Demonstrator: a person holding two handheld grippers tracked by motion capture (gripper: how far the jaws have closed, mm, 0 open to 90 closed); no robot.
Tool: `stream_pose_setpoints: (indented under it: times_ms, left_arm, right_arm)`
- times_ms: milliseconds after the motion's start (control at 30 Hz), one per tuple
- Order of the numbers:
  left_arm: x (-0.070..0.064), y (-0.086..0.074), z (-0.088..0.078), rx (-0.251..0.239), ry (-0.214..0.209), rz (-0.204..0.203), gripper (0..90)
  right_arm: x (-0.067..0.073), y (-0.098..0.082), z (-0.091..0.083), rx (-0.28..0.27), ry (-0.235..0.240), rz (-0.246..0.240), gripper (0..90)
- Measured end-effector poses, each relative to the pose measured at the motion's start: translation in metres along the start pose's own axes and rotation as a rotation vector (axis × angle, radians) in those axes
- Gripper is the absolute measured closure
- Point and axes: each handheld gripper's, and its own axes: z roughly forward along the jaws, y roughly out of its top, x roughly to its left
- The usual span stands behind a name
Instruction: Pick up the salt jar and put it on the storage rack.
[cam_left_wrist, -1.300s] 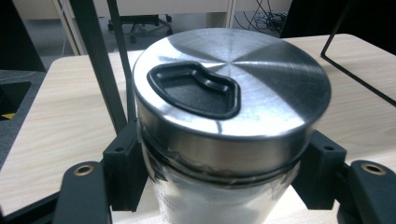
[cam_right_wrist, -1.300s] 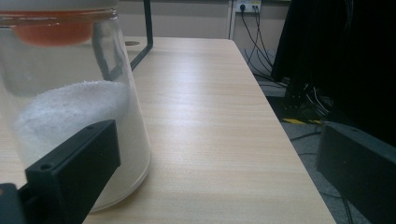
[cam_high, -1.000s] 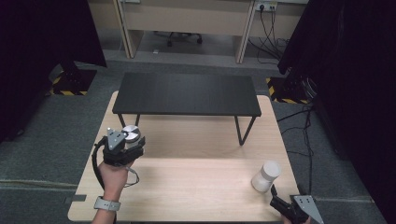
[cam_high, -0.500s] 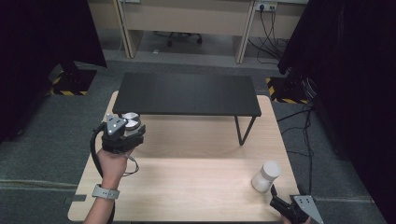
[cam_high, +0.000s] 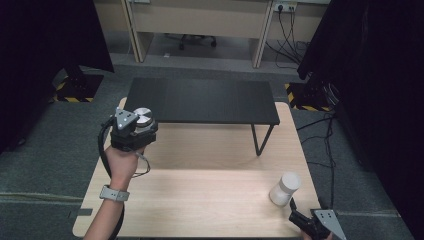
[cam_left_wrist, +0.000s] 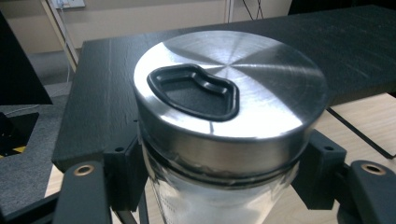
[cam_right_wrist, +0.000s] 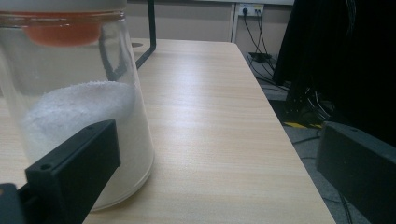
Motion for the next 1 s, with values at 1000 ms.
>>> stream_pose_setpoints:
  times_ms: [1000]
  left_arm:
    - [0.016,0.057,0.041,0.005,-0.015,-0.001,30.7]
  right_arm:
    - [0.002,0.0,0.0,-0.001,-0.006,-0.011,0.2]
